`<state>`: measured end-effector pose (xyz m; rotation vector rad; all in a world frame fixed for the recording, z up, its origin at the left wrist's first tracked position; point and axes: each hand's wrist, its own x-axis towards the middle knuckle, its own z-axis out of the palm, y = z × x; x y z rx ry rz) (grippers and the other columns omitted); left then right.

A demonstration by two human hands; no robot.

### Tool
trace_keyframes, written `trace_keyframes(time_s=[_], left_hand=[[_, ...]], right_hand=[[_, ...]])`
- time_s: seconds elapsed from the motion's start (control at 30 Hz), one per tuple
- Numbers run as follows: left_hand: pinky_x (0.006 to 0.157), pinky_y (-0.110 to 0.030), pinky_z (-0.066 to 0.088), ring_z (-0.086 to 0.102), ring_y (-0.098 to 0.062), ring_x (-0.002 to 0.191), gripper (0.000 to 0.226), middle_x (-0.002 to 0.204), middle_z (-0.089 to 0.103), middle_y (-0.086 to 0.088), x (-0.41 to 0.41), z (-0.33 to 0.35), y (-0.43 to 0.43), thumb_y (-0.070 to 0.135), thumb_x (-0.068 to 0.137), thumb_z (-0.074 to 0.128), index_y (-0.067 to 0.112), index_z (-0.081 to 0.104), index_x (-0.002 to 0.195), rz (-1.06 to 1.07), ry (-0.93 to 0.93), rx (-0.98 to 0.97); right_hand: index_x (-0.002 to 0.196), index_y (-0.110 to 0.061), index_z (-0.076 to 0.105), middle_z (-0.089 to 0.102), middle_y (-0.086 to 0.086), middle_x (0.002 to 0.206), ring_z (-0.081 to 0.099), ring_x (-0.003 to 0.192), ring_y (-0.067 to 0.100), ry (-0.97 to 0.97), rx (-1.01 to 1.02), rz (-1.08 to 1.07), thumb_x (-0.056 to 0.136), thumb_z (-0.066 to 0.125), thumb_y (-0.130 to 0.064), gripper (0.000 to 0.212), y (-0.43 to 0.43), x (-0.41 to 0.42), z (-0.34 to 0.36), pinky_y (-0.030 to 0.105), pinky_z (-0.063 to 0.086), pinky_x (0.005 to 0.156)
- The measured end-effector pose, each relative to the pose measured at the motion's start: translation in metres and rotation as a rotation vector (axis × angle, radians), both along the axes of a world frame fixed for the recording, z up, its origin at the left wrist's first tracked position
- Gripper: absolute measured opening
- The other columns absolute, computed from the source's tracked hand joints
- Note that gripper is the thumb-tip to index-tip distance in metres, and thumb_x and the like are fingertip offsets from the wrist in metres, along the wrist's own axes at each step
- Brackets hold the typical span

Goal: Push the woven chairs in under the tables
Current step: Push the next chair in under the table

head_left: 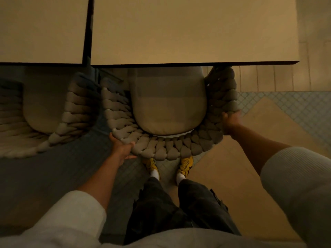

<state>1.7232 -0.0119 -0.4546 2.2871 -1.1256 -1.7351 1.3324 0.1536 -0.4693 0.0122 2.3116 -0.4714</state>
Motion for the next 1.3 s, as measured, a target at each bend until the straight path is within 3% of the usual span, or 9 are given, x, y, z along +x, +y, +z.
trace_keyframes(time_s=[0.17, 0.3, 0.6, 0.83, 1.0, 1.07, 1.13, 1.23, 1.3], left_hand=[[0.053, -0.050, 0.061, 0.059, -0.040, 0.121, 0.103, 0.152, 0.043, -0.009, -0.003, 0.004, -0.002, -0.002, 0.089, 0.071, 0.045, 0.006, 0.153, -0.043, -0.029, 0.019], [0.053, -0.048, 0.061, 0.059, -0.039, 0.121, 0.100, 0.149, 0.045, -0.008, -0.002, 0.007, 0.000, -0.002, 0.089, 0.071, 0.047, 0.010, 0.151, -0.080, -0.052, 0.011], [0.047, -0.044, 0.059, 0.057, -0.033, 0.111, 0.095, 0.144, 0.044, -0.007, 0.003, 0.006, -0.006, -0.007, 0.086, 0.072, 0.037, 0.017, 0.151, -0.106, -0.031, -0.012], [0.051, -0.048, 0.060, 0.056, -0.038, 0.123, 0.099, 0.151, 0.041, -0.008, 0.010, 0.005, -0.010, -0.003, 0.085, 0.075, 0.042, 0.015, 0.150, -0.118, -0.025, 0.017], [0.051, -0.049, 0.060, 0.052, -0.038, 0.128, 0.099, 0.154, 0.037, -0.007, 0.010, 0.003, -0.008, -0.001, 0.086, 0.075, 0.044, 0.014, 0.150, -0.113, -0.024, 0.019], [0.054, -0.054, 0.061, 0.052, -0.039, 0.128, 0.100, 0.154, 0.037, -0.008, 0.010, 0.001, -0.009, -0.001, 0.087, 0.074, 0.045, 0.012, 0.149, -0.115, -0.029, 0.026], [0.061, -0.064, 0.059, 0.052, -0.040, 0.126, 0.101, 0.153, 0.038, -0.010, 0.011, 0.000, -0.009, -0.002, 0.087, 0.074, 0.048, 0.010, 0.148, -0.112, -0.039, 0.030], [0.064, -0.069, 0.057, 0.052, -0.040, 0.125, 0.100, 0.152, 0.038, -0.009, 0.010, 0.000, -0.008, -0.002, 0.087, 0.073, 0.048, 0.011, 0.148, -0.102, -0.051, 0.023], [0.063, -0.065, 0.059, 0.051, -0.039, 0.126, 0.101, 0.152, 0.038, -0.009, 0.009, 0.001, -0.006, -0.002, 0.088, 0.072, 0.048, 0.010, 0.149, -0.106, -0.043, 0.022]], right_hand=[[0.155, -0.007, 0.023, 0.045, 0.026, 0.146, 0.051, 0.129, 0.048, -0.060, 0.048, -0.037, 0.107, 0.048, -0.036, 0.062, 0.024, 0.008, 0.002, 0.051, 0.052, 0.094], [0.159, -0.006, 0.013, 0.041, 0.029, 0.151, 0.047, 0.133, 0.050, -0.072, 0.067, -0.105, 0.106, 0.051, -0.036, 0.072, 0.044, 0.022, 0.000, 0.059, 0.045, 0.107], [0.154, -0.008, 0.023, 0.049, 0.031, 0.141, 0.052, 0.125, 0.051, -0.068, 0.051, -0.127, 0.104, 0.056, -0.035, 0.065, 0.052, 0.034, 0.009, 0.062, 0.049, 0.102], [0.150, -0.012, 0.026, 0.048, 0.027, 0.141, 0.053, 0.124, 0.050, -0.099, 0.043, -0.178, 0.103, 0.059, -0.036, 0.062, 0.055, 0.040, 0.009, 0.056, 0.052, 0.096], [0.145, -0.019, 0.024, 0.048, 0.024, 0.140, 0.056, 0.120, 0.050, -0.141, 0.048, -0.218, 0.101, 0.060, -0.040, 0.061, 0.056, 0.036, 0.005, 0.069, 0.056, 0.085], [0.148, -0.017, 0.023, 0.048, 0.022, 0.140, 0.055, 0.121, 0.048, -0.144, 0.056, -0.205, 0.103, 0.058, -0.040, 0.062, 0.054, 0.037, 0.008, 0.058, 0.058, 0.074], [0.157, -0.014, 0.016, 0.046, 0.017, 0.143, 0.052, 0.125, 0.044, -0.171, 0.038, -0.183, 0.104, 0.054, -0.045, 0.072, 0.054, 0.035, 0.002, 0.041, 0.048, 0.062], [0.163, -0.019, 0.009, 0.042, 0.012, 0.151, 0.050, 0.129, 0.043, -0.223, -0.019, -0.246, 0.086, 0.059, -0.064, 0.102, 0.059, 0.030, -0.010, 0.049, 0.053, 0.087], [0.163, -0.016, 0.007, 0.041, 0.016, 0.154, 0.049, 0.131, 0.046, -0.217, -0.031, -0.283, 0.093, 0.057, -0.056, 0.095, 0.056, 0.035, -0.001, 0.056, 0.051, 0.094]])
